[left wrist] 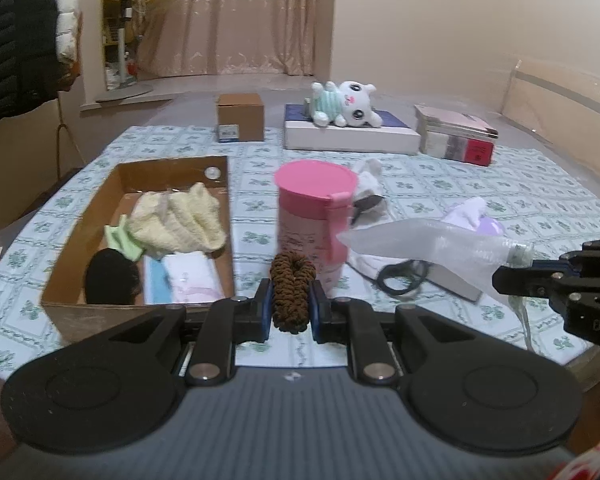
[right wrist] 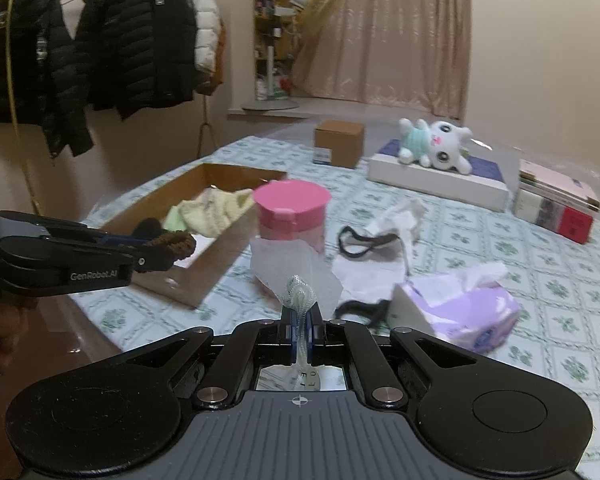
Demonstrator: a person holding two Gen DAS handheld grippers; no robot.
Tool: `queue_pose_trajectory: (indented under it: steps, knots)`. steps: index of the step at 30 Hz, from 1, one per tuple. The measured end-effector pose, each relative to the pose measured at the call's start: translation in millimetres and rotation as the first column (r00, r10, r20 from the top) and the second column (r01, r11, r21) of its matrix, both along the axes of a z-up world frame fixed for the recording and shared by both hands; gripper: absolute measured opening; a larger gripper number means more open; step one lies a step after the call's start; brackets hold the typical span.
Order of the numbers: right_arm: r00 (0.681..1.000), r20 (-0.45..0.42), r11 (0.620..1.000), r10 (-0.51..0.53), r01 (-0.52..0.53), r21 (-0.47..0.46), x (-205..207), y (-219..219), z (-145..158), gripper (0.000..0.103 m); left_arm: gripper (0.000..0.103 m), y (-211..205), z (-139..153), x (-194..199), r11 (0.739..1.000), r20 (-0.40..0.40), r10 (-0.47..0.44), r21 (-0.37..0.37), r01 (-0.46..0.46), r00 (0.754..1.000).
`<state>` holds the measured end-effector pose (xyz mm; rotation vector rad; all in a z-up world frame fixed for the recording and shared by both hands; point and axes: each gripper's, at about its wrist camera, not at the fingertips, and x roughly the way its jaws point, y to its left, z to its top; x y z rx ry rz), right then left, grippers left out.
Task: Organize soft objects
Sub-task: 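Carry the hair tie and mesh bag over the cardboard box with both grippers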
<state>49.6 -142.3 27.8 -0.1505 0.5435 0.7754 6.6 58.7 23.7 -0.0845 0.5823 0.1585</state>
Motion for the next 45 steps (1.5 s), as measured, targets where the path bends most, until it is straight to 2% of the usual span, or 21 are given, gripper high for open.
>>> queue_pose_trajectory:
  steps: [14,26,34,41,45]
  knots:
    - [0.988,0.04,0.989,0.15,-0.15,-0.019,5,71,11,0.004,0.016,63,6,-8,0.992,0.002,0.121,0.032,-0.121,0.993]
    - [0.981,0.051,0.981,0.189,-0.187,-0.049,20,133,9,0.004,0.016,112,0,-6,0.984,-0.009,0.172,0.045,-0.172,0.985]
    - [0.979,0.067,0.98,0.192,-0.189,-0.058,47,182,10,0.004,0.016,148,-9,7,0.98,-0.028,0.191,0.057,-0.189,0.981]
    - [0.984,-0.009,0.983,0.179,-0.179,-0.04,80,229,-5,0.004,0.016,179,-18,31,0.982,-0.049,0.183,0.057,-0.18,0.982]
    - [0.977,-0.089,0.975,0.196,-0.204,-0.084,96,255,-27,0.004,0.017,195,-27,45,0.985,-0.076,0.169,0.057,-0.165,0.983]
